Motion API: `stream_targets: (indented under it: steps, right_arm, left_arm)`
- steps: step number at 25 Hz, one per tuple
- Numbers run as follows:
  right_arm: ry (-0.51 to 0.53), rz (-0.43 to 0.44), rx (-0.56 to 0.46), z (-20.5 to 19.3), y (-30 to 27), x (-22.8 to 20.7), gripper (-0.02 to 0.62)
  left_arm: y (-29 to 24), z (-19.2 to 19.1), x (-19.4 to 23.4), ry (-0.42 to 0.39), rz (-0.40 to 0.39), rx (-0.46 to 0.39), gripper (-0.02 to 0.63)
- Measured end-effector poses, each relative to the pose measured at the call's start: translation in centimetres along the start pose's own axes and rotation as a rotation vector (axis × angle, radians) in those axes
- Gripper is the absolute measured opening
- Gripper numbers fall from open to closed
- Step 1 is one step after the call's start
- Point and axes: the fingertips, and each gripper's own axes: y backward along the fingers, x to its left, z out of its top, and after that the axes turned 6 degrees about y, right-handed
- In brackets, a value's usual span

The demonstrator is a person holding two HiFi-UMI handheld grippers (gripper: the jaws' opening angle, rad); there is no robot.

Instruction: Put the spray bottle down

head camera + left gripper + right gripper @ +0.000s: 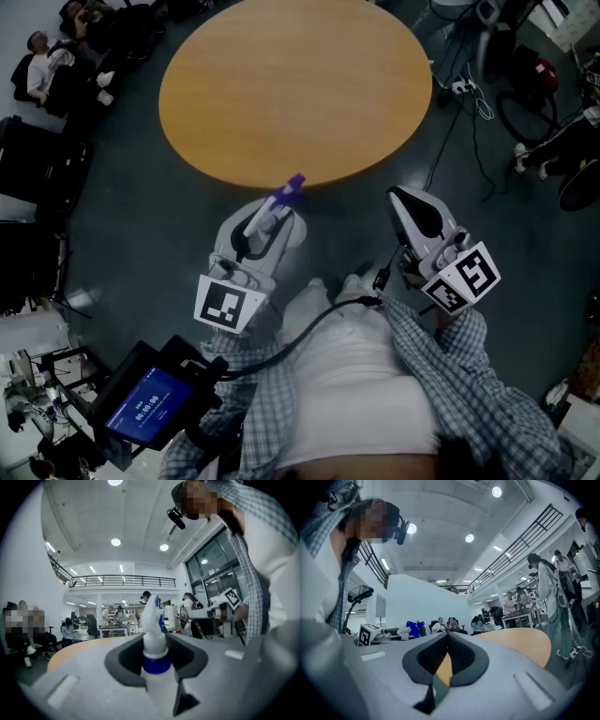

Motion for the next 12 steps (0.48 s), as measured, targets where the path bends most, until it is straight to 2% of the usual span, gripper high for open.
stream_targets:
  steps: [12]
  right_arm:
    - [-0.001,0.000,0.005,0.07,-0.13,-0.09,0.003]
  left_arm:
    - [-0.12,0.08,0.04,-0.001,0.001,0.002,0.126]
